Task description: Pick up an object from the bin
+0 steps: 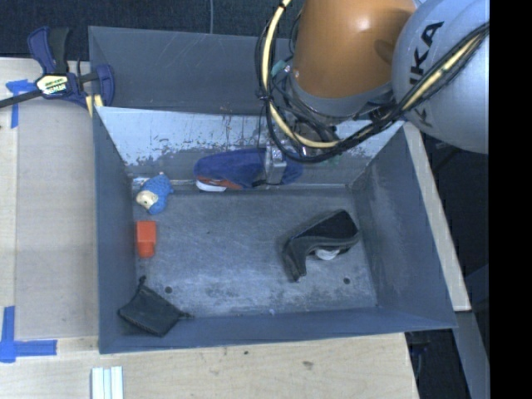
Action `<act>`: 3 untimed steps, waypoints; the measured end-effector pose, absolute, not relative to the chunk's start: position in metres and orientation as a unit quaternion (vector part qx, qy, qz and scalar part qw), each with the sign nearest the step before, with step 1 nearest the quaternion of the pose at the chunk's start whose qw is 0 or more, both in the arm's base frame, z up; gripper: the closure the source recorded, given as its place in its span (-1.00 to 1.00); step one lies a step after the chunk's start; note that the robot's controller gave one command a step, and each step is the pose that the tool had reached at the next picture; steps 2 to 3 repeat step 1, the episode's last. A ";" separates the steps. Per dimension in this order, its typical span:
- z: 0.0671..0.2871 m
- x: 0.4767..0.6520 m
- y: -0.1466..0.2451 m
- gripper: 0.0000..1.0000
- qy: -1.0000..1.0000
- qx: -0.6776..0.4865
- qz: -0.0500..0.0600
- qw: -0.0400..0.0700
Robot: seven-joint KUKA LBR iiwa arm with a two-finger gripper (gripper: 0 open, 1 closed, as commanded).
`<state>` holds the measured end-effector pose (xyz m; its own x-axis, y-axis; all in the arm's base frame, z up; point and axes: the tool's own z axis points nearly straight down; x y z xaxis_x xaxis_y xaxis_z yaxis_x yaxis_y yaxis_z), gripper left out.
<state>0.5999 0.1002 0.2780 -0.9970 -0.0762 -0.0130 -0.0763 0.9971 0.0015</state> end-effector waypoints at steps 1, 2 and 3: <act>0.277 0.627 0.081 1.00 0.992 -0.123 0.000 0.003; 0.277 0.627 0.081 1.00 0.992 -0.123 0.000 0.003; 0.277 0.627 0.081 1.00 0.992 -0.123 0.000 0.003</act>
Offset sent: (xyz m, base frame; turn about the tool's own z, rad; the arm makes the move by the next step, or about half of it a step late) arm 0.0258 -0.0181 -0.0014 -0.1715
